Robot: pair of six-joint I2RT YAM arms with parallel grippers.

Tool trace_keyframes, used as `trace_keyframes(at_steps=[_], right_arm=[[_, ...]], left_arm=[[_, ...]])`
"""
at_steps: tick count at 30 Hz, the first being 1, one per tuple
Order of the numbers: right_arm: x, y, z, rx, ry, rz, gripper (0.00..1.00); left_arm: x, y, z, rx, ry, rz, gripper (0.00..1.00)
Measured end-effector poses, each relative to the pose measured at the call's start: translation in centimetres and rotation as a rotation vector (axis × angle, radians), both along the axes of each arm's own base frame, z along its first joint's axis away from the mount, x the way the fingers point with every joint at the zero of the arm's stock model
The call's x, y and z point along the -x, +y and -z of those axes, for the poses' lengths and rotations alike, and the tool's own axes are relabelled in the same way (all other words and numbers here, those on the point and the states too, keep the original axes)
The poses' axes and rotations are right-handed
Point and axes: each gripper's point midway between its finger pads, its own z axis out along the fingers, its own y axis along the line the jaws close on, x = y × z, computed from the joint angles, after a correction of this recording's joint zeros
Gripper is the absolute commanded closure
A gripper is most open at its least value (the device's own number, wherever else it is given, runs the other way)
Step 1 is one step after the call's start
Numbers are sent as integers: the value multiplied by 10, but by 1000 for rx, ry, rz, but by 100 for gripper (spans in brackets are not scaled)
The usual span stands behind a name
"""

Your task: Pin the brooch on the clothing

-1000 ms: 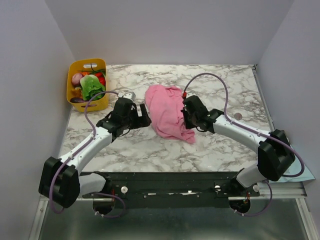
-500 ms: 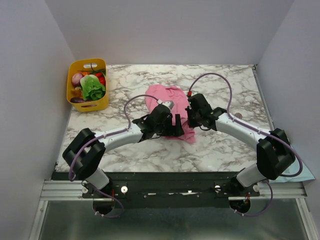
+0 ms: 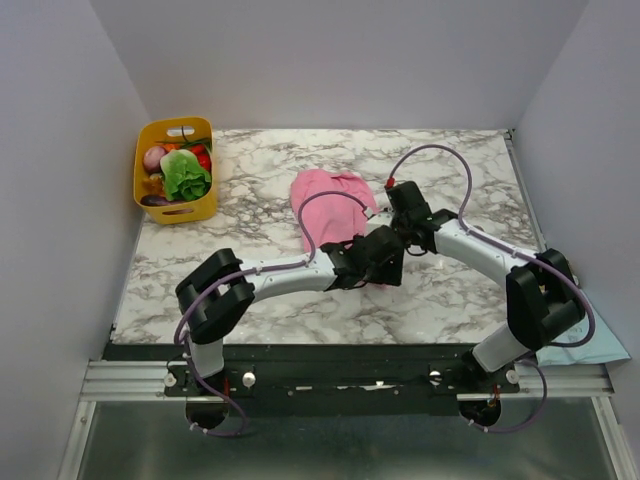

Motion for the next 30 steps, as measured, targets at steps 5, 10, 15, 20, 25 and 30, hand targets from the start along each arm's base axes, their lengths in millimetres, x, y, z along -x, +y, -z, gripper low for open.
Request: trace_keyframes(at_steps=[5, 10, 15, 20, 25, 30], right_arm=[[-2, -4, 9, -28, 36, 8, 99], [-4, -9, 22, -55, 88, 26, 99], [-3, -10, 27, -82, 113, 29, 99], [-7, -10, 27, -123, 114, 37, 99], [-8, -11, 28, -158, 116, 42, 99], [-8, -11, 31, -183, 127, 39, 99]], left_arm=[[-3, -5, 3, -115, -53, -66, 19], [-11, -4, 13, -217, -94, -113, 24], [-8, -2, 20, -251, -112, -118, 29], [2, -7, 25, -252, -124, -85, 33], [13, -17, 30, -242, -135, -51, 35], [18, -14, 40, -246, -134, -44, 42]])
